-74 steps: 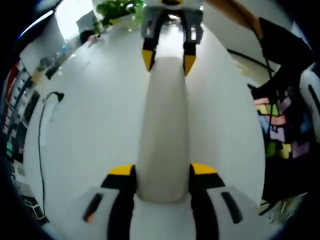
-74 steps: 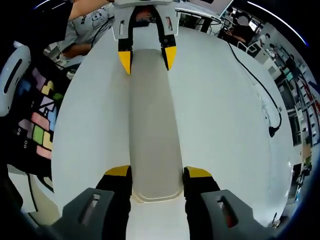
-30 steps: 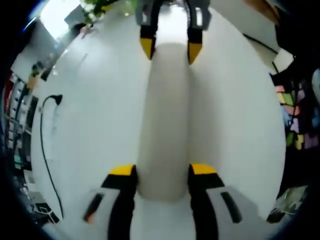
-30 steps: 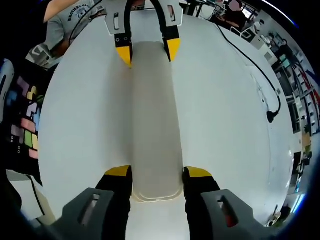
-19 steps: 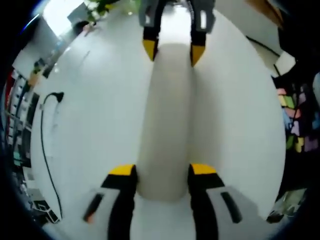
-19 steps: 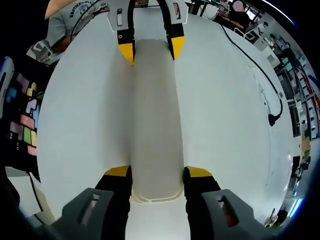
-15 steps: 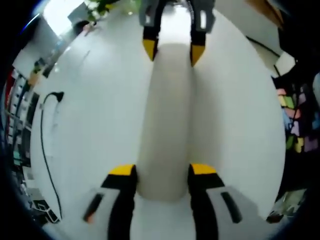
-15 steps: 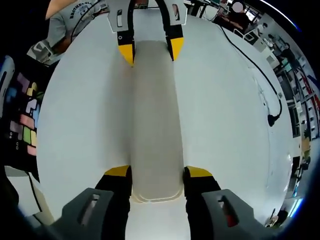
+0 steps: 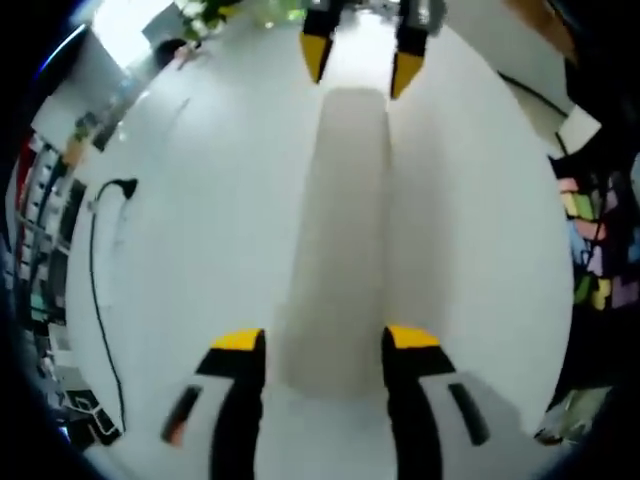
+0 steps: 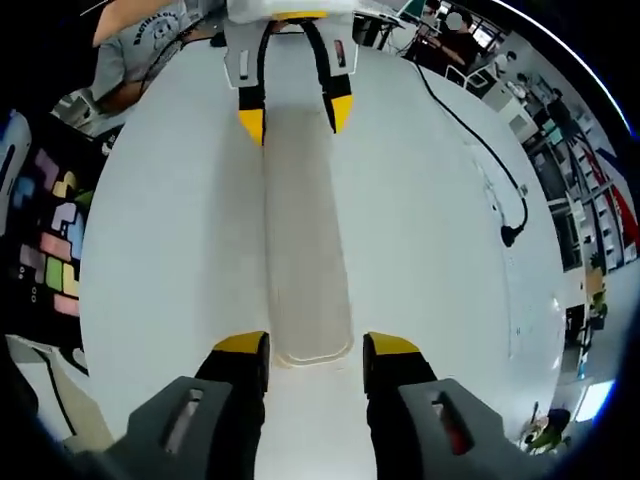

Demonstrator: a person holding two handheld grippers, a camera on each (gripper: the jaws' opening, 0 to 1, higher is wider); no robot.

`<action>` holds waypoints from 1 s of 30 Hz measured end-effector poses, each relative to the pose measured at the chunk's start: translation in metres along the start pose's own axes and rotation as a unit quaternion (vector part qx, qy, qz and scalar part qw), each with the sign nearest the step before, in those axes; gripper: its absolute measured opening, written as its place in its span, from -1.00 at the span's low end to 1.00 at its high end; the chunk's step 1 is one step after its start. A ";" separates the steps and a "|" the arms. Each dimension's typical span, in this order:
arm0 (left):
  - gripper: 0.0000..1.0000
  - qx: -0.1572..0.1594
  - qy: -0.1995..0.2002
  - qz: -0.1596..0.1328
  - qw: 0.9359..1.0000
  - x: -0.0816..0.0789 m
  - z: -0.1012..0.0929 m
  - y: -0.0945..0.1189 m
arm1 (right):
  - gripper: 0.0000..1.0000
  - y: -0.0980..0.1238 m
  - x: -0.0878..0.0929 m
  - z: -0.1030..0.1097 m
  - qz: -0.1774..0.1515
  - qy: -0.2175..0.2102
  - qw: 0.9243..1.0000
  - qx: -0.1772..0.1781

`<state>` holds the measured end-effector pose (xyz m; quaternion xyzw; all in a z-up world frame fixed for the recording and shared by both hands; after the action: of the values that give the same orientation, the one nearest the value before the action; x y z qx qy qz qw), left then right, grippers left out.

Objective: Arrange the utensils inside the cutlery case until each visible utensil rests in its matching compartment.

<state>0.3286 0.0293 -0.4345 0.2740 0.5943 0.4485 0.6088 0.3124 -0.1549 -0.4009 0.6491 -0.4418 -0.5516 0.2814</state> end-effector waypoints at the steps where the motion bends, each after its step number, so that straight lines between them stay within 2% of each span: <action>1: -0.02 -0.002 -0.001 -0.005 1.000 0.000 -0.001 0.005 | -0.25 0.004 -0.004 0.000 -0.009 0.001 1.000 0.009; 5: -0.02 -0.030 0.005 -0.020 0.999 0.000 0.001 0.022 | -0.30 0.020 -0.020 -0.002 -0.068 0.000 0.996 0.052; 7: -0.03 -0.046 0.020 -0.057 0.997 -0.005 0.000 0.032 | -0.38 0.023 -0.025 -0.008 -0.106 -0.020 0.990 0.091; 9: -0.03 -0.055 0.021 -0.100 0.993 -0.010 -0.003 0.042 | -0.41 0.028 -0.027 -0.017 -0.153 -0.046 0.977 0.140; 10: -0.04 -0.061 0.019 -0.114 0.991 -0.010 -0.004 0.046 | -0.47 0.029 -0.025 -0.018 -0.164 -0.059 0.974 0.148; 12: -0.06 -0.076 0.022 -0.149 0.986 -0.012 -0.008 0.053 | -0.50 0.032 -0.018 -0.019 -0.191 -0.100 0.963 0.161; 14: -0.09 -0.082 0.036 -0.177 0.980 -0.010 -0.012 0.059 | -0.50 0.034 -0.009 -0.018 -0.203 -0.121 0.956 0.175; 16: -0.12 -0.101 0.061 -0.209 0.971 -0.007 -0.012 0.066 | -0.51 0.036 -0.002 -0.016 -0.208 -0.134 0.949 0.193; 17: -0.13 -0.116 0.083 -0.236 0.961 -0.005 -0.010 0.072 | -0.54 0.037 0.001 -0.014 -0.216 -0.141 0.945 0.201; 19: -0.18 -0.146 0.152 -0.260 0.942 0.006 -0.008 0.079 | -0.56 0.039 0.004 -0.008 -0.249 -0.164 0.930 0.214; 21: -0.19 -0.160 0.166 -0.297 0.927 0.008 -0.009 0.084 | -0.56 0.039 0.007 0.002 -0.273 -0.182 0.921 0.212; 23: -0.19 -0.179 0.193 -0.345 0.901 0.010 -0.011 0.092 | -0.56 0.040 0.011 0.008 -0.292 -0.198 0.909 0.221; 24: -0.20 -0.188 0.210 -0.358 0.890 0.014 -0.012 0.096 | -0.56 0.041 0.013 0.010 -0.298 -0.203 0.905 0.228; 26: -0.20 -0.215 0.223 -0.376 0.873 0.020 -0.012 0.103 | -0.56 0.045 0.015 0.012 -0.311 -0.213 0.894 0.240; 27: -0.20 -0.233 0.213 -0.380 0.869 0.023 -0.012 0.106 | -0.56 0.047 0.016 0.013 -0.320 -0.222 0.887 0.248; 28: -0.19 -0.249 0.196 -0.382 0.868 0.026 -0.014 0.109 | -0.56 0.051 0.016 0.014 -0.332 -0.231 0.878 0.255; 29: -0.19 -0.262 0.198 -0.392 0.859 0.028 -0.018 0.112 | -0.56 0.055 0.015 0.015 -0.346 -0.238 0.868 0.266; 30: -0.19 -0.268 0.207 -0.405 0.849 0.029 -0.021 0.116 | -0.56 0.058 0.014 0.016 -0.356 -0.241 0.861 0.273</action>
<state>0.2798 0.1024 -0.3512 -0.2643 0.6214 0.3507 0.6488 0.2819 -0.1917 -0.3615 0.6598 -0.3678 -0.6106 -0.2377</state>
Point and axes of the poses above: the point that each gripper's makers call its tool centre point, and the gripper's own axes: y roughly backward along the fingers, z roughly to its left, x roughly out of its underside, the point moved 2 cm from there along y, roughly backward along the fingers, and after that the axes turned 10 degrees about -z, right-handed, at the moved point
